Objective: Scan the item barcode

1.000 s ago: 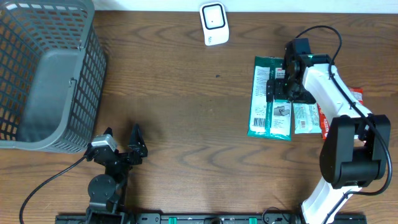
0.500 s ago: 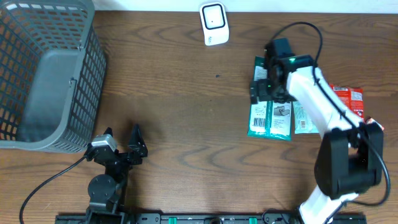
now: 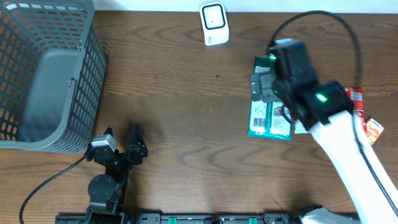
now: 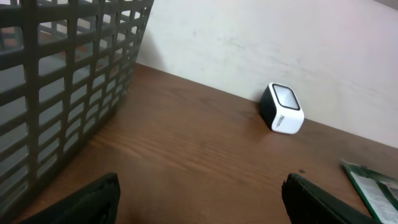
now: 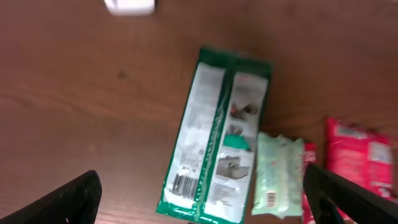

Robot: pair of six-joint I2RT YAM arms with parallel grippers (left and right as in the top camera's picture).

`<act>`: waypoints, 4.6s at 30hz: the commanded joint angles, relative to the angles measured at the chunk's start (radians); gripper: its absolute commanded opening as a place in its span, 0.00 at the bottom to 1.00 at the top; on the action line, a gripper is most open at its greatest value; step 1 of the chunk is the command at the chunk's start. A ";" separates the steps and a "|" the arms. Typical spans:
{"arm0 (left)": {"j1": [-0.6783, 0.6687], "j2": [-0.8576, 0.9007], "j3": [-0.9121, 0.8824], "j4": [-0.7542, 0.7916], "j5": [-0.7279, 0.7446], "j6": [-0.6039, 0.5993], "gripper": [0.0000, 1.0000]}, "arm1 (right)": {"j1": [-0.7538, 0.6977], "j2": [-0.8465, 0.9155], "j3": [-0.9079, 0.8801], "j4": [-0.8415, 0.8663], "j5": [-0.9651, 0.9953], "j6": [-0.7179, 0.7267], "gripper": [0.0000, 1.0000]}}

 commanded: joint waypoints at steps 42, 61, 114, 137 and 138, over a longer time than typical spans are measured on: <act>-0.002 -0.007 -0.014 -0.046 -0.008 0.019 0.85 | -0.358 -1.345 -1.285 1.323 -0.152 -0.008 0.99; -0.002 -0.007 -0.014 -0.046 -0.008 0.019 0.85 | -0.364 -1.346 -1.423 0.884 -0.162 -0.068 0.99; 0.081 -0.008 -0.014 -0.046 -0.009 0.019 0.85 | -0.365 -1.345 -1.423 0.886 -0.167 -0.064 0.99; 0.081 -0.007 -0.014 -0.046 -0.008 0.019 0.85 | -0.365 -1.345 -1.423 0.886 -0.167 -0.064 0.99; 0.081 -0.007 -0.014 -0.046 -0.008 0.019 0.85 | -0.365 -1.345 -1.423 0.886 -0.167 -0.064 0.99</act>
